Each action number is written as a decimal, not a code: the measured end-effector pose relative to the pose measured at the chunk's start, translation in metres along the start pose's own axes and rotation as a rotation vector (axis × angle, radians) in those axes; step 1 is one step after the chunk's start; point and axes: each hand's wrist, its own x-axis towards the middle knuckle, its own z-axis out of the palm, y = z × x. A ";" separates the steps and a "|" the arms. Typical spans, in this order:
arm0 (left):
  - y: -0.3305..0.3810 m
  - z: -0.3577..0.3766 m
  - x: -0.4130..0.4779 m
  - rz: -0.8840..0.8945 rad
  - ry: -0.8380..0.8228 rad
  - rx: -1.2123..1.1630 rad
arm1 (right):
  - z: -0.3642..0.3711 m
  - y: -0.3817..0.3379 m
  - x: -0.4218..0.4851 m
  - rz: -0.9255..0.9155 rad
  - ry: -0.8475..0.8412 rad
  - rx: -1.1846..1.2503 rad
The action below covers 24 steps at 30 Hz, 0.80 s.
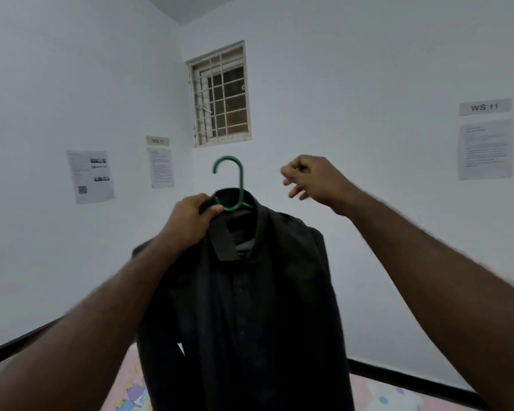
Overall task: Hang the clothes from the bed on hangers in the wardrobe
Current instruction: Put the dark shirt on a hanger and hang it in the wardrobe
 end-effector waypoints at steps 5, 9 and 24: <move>-0.031 -0.010 0.005 -0.110 0.033 -0.009 | -0.006 0.115 -0.053 0.365 -0.167 0.044; -0.033 -0.007 0.007 -0.152 0.011 -0.069 | 0.026 0.141 -0.061 0.326 -0.110 0.116; -0.051 -0.031 -0.009 -0.098 -0.056 -0.046 | 0.022 0.151 -0.037 0.286 0.165 -0.391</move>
